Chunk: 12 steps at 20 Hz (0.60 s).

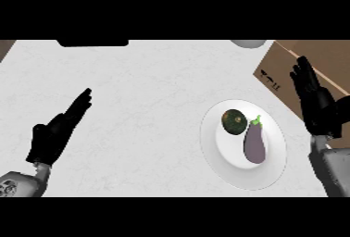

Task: Pick the squash from the plate and place it in the cardboard box

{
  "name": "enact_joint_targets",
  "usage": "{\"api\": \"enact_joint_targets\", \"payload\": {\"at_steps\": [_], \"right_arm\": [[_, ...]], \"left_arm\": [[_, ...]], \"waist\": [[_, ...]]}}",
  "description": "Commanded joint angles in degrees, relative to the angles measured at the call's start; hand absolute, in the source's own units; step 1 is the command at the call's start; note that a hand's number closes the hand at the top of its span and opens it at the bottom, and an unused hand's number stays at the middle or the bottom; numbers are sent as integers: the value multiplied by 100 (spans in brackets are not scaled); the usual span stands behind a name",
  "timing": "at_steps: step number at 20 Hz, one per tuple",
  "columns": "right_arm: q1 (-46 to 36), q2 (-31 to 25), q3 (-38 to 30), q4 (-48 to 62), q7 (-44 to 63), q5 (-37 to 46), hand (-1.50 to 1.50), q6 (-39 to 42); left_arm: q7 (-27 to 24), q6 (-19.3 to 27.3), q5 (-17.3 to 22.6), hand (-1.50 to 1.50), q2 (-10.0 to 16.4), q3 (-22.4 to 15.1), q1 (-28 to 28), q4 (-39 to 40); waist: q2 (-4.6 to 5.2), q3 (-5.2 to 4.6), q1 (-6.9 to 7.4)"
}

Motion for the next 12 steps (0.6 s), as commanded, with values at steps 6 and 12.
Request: {"api": "enact_joint_targets", "payload": {"at_steps": [6, 12], "right_arm": [[-745, -1406, -1239, -1383, -602, -864, -150, 1256], [287, -2120, -1124, -151, -2492, 414, -150, 2032]], "left_arm": [[-992, -116, -445, 0, 238, 347, -561, -258], [-1055, -402, -370, 0, -143, 255, -609, -125]], "waist": [[36, 146, 83], [138, 154, 243]]}}
